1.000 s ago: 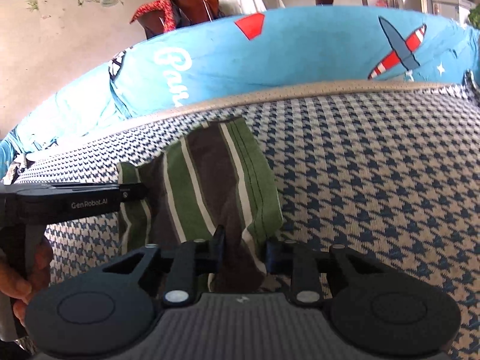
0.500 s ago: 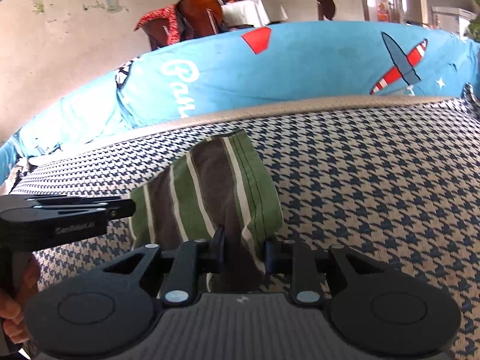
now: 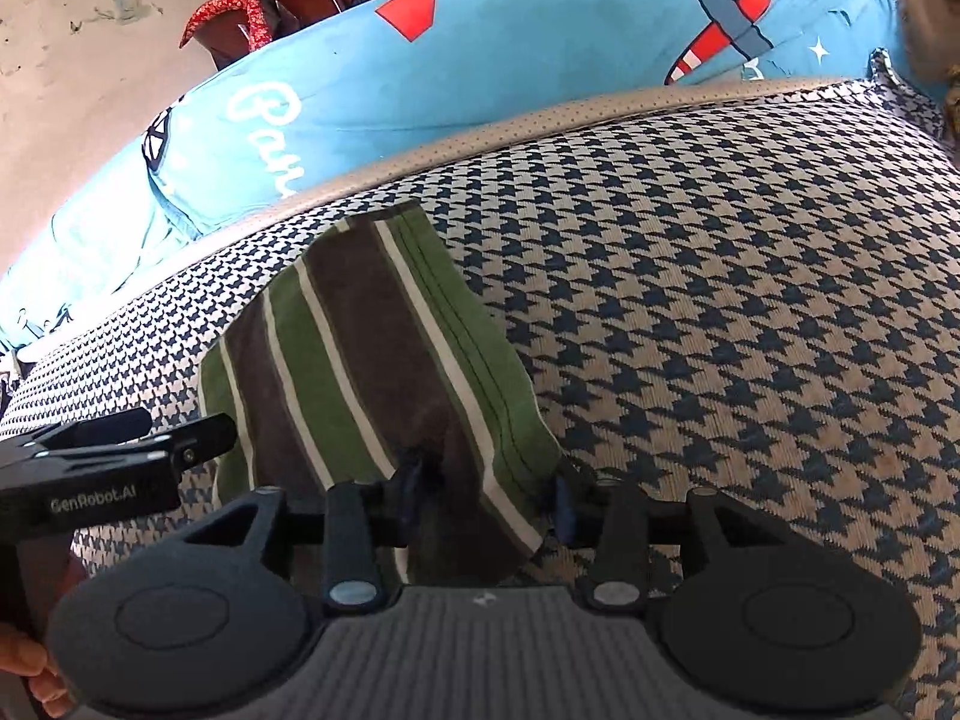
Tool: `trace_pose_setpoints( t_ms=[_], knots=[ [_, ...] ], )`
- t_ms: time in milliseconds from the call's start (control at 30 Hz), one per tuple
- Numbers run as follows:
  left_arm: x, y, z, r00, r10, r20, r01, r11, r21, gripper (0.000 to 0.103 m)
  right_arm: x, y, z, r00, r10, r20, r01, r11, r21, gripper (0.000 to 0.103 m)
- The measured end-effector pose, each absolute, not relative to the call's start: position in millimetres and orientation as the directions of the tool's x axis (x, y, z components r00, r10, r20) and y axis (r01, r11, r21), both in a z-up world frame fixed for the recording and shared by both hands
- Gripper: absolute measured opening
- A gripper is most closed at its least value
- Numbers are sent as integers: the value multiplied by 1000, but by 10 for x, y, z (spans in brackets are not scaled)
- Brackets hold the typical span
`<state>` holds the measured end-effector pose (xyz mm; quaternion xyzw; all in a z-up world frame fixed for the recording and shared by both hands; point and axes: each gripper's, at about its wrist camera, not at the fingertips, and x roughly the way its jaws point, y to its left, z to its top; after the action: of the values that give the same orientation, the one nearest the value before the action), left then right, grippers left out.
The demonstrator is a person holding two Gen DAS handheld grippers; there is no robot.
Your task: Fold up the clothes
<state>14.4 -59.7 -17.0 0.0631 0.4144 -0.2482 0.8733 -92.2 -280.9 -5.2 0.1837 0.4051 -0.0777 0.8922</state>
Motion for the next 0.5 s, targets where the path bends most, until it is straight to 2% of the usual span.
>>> trace_pose_setpoints(
  t_ms=[167,500],
  knots=[
    [352,-444,-235,461,-463,-757,437,861,-261,103,-944,-2862,-72,655,20,-755,288,917,274,42],
    [513,-445,-407,434,-444,-784,412,871,-266,103,-947,-2883,-84,647,34,-762,300,907,295,42]
  ],
)
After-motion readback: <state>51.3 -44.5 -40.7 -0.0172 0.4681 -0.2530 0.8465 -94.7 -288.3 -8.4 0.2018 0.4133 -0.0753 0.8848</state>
